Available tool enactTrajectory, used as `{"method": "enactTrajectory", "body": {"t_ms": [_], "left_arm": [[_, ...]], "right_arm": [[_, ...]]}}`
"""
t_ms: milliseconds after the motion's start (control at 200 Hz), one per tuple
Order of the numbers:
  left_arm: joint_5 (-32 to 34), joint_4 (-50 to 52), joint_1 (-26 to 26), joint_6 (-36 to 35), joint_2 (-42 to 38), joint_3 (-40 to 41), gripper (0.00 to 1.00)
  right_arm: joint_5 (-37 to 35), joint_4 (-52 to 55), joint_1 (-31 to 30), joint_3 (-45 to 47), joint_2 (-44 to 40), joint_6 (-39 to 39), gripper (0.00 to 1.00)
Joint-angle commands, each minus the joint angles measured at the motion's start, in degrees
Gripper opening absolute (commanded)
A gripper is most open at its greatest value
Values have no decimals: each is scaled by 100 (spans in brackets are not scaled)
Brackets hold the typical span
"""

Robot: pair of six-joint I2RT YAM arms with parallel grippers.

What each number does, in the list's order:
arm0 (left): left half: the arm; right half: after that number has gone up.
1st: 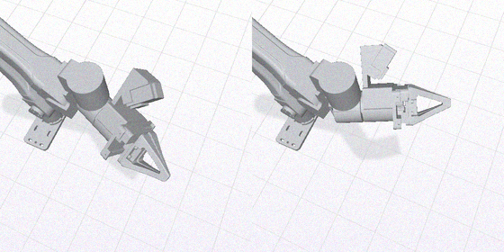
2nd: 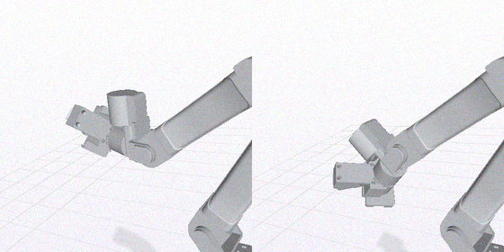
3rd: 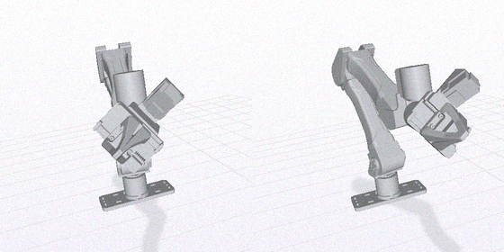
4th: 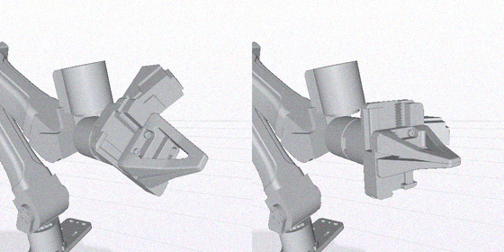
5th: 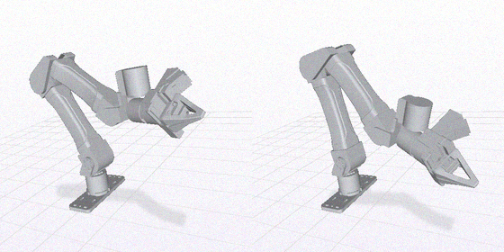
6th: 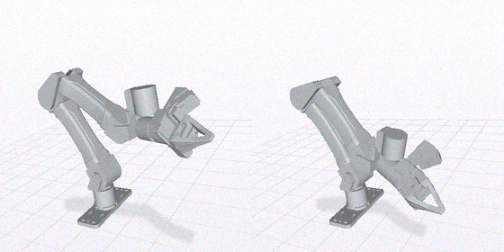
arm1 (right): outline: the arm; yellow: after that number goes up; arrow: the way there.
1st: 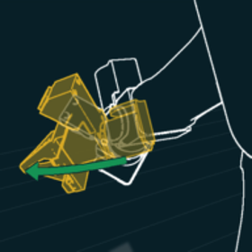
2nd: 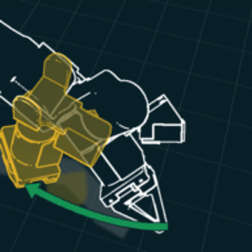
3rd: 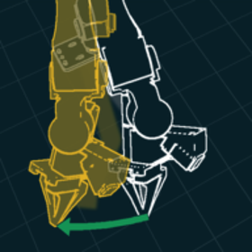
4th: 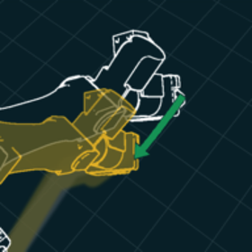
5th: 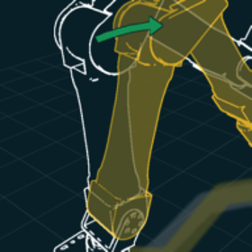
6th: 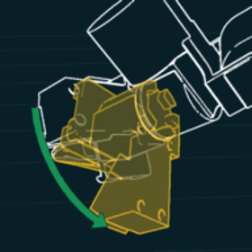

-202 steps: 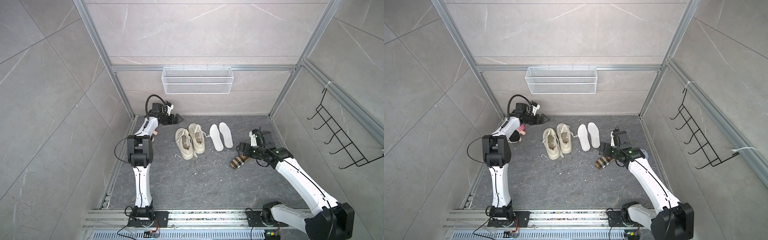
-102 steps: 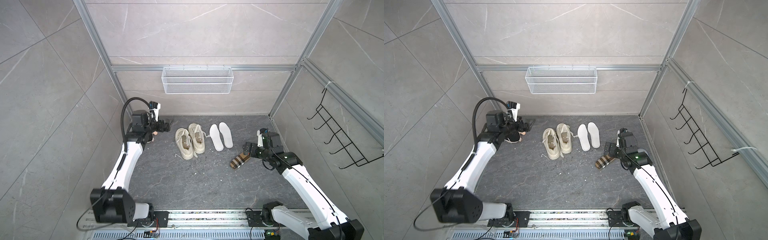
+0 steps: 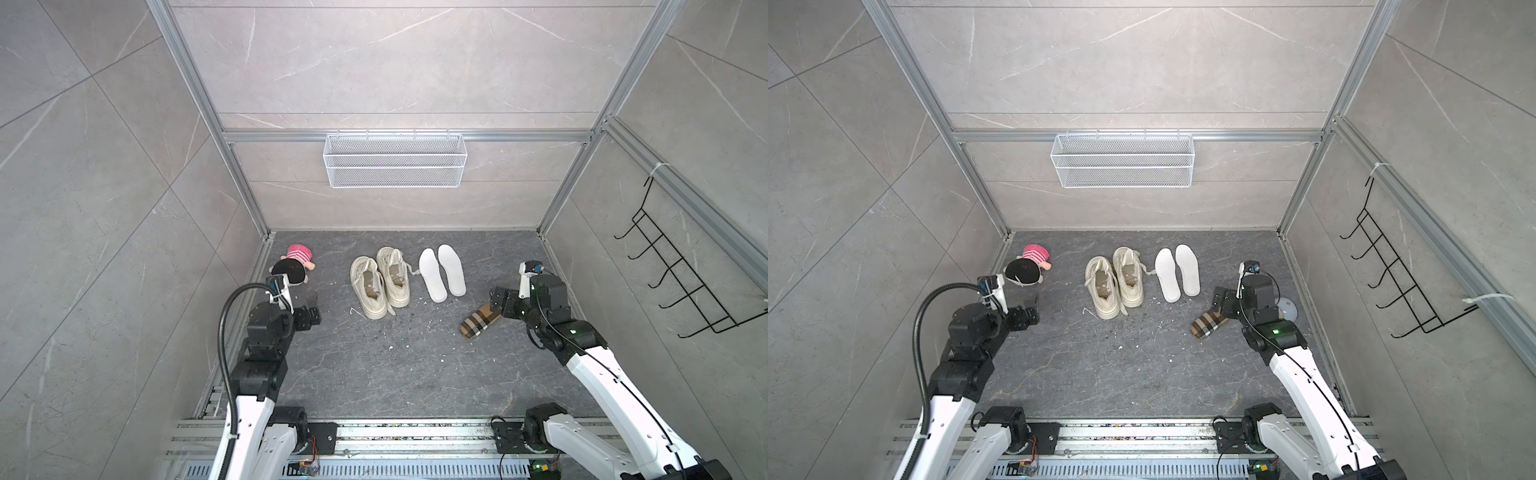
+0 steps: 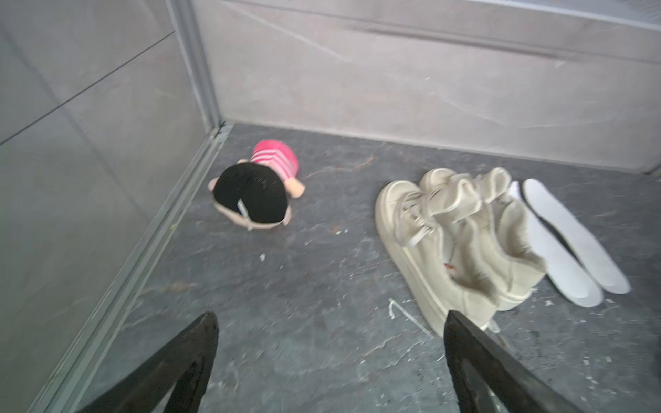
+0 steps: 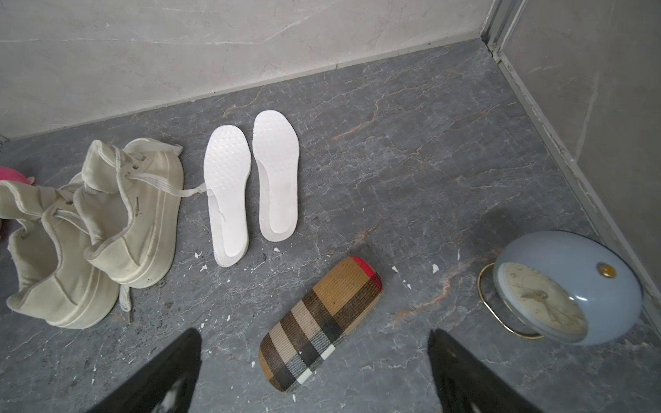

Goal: Remove the insole from the shoe
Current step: Reset both arms

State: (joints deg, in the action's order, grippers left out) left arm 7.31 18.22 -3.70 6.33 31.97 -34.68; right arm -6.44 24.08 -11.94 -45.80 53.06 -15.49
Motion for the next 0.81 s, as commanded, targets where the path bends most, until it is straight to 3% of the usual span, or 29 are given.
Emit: {"method": "enactTrajectory", "body": {"t_ms": [0, 180, 421, 691, 741, 801], "left_arm": [[802, -140, 19, -55, -531, 211, 100], [1053, -444, 15, -16, -696, 496, 100], [1224, -430, 15, -40, 23, 445, 100], [1349, -702, 13, 72, 333, 576, 100], [1350, -696, 16, 96, 384, 595, 100], [1351, -661, 18, 154, 454, 604, 100]], "right_arm": [[-148, -796, 32, 322, -216, 366, 99], [-525, -1411, 54, 763, -175, 546, 99], [-1100, -2923, 95, 1630, 280, 518, 100], [-649, -5242, 233, 2137, 1611, 916, 100], [-506, -4892, 262, 1919, 1717, 1087, 99], [-491, -5321, 262, 2029, 1809, 1344, 99]]}}
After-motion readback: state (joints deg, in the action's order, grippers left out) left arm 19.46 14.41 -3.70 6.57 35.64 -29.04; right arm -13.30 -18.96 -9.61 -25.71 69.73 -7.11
